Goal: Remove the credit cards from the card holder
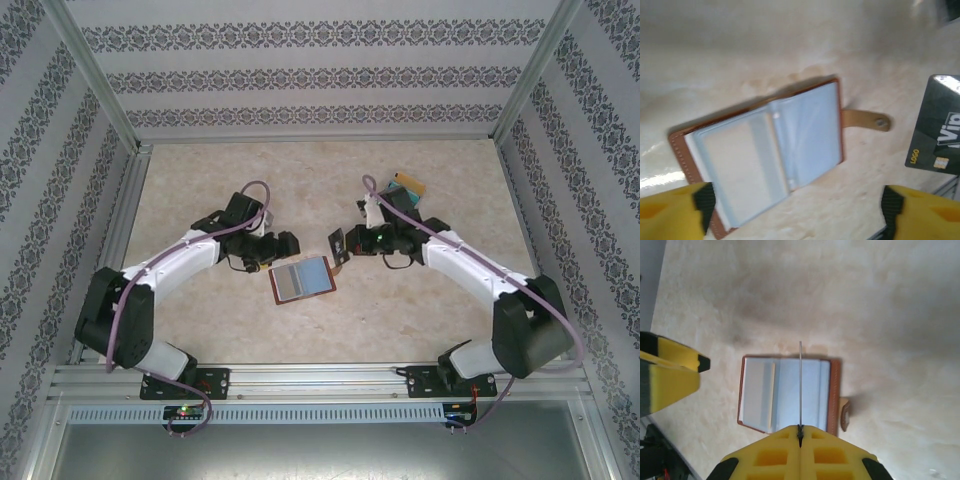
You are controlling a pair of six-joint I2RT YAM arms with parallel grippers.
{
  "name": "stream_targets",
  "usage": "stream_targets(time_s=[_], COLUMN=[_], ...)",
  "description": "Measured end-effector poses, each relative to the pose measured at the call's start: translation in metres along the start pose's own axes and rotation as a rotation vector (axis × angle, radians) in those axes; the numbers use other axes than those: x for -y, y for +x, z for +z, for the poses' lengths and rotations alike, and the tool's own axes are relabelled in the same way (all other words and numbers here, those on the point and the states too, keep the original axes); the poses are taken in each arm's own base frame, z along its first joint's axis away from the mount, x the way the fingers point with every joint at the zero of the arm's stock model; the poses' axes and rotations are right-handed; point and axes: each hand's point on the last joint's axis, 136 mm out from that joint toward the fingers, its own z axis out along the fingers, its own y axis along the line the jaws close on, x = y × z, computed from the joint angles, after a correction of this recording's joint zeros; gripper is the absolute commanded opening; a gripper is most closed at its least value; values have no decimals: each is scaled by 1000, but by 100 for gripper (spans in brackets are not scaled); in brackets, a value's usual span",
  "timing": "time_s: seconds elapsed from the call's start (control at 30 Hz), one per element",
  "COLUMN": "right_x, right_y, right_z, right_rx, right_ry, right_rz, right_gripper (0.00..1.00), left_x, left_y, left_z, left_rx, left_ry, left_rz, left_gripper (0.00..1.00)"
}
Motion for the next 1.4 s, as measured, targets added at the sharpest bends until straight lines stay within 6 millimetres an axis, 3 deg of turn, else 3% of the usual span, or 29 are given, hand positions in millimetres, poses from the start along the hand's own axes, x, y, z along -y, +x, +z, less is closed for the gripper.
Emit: stream_targets(time_s=[0.23, 0.43, 0.6, 0.73, 0.9, 1.13, 1.4], right_x=[14, 23, 35, 47, 73, 111, 131], right_y=[-37, -55, -86, -100, -104, -118, -121], right_z=[-47, -64, -75, -70, -52, -43, -27], right_rx=[88, 111, 126, 105, 30, -23, -67], right_ry=[148, 279, 381, 411, 447, 483, 476], right_rz=[-232, -503, -680, -776, -859, -853, -836], right_gripper=[0, 0, 0, 0, 0, 0, 0], left_x=[22, 28, 28, 26, 27, 24, 20], left_y=[-9, -9, -9, -7, -5, 1, 4], left_z=[-31, -43, -44, -44, -51, -53, -51], left_rx=[80, 109, 110, 102, 115, 117, 108], left_ry=[43, 54, 55, 47, 57, 58, 51], left_rz=[42, 55, 55, 49, 54, 55, 46], left_gripper=[99, 100, 100, 100, 100, 100, 100])
